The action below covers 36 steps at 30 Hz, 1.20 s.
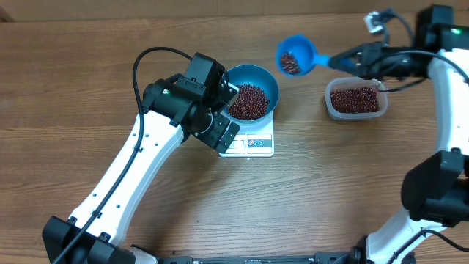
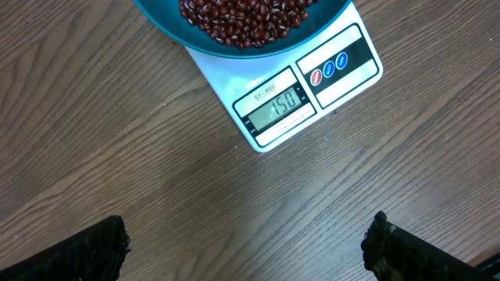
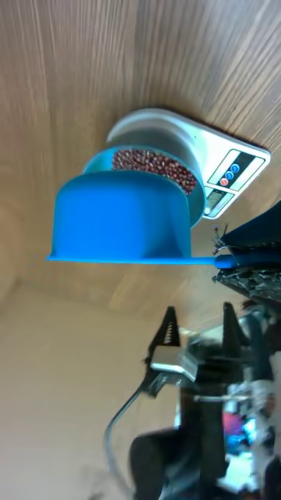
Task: Scoop item into bowl and weigh 150g on scale
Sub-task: 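Move the scoop back over the bean tub and dump leftovers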
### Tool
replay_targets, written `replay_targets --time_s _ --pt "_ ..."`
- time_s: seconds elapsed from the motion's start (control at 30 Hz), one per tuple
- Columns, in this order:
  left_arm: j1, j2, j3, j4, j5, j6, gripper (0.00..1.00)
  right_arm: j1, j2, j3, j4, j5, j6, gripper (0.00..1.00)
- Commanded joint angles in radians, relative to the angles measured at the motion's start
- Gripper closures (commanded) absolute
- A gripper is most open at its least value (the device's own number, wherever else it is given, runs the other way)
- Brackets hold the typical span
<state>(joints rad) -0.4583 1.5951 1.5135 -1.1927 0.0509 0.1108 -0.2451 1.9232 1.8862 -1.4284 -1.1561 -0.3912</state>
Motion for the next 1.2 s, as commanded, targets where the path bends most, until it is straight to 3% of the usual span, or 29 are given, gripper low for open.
replay_targets --time_s 0.0,0.2,0.37,0.8,1.17 --pt "-0.006 -0.013 0.010 0.000 0.000 -0.006 0.00 -0.103 -0.038 0.033 -0.043 -0.077 -0.002 0.96" --pt "-0.006 -0.013 0.010 0.000 0.000 -0.006 0.00 -0.297 -0.038 0.033 -0.111 -0.001 -0.036 0.96" --pt "-0.006 -0.013 0.010 0.000 0.000 -0.006 0.00 -0.369 -0.038 0.033 -0.122 0.139 -0.035 0.96" --pt "-0.006 -0.013 0.010 0.000 0.000 -0.006 0.01 -0.321 -0.038 0.033 0.003 0.494 0.138 0.96" --pt "-0.006 -0.013 0.010 0.000 0.000 -0.006 0.01 -0.143 -0.038 0.033 0.036 0.780 0.228 0.96"
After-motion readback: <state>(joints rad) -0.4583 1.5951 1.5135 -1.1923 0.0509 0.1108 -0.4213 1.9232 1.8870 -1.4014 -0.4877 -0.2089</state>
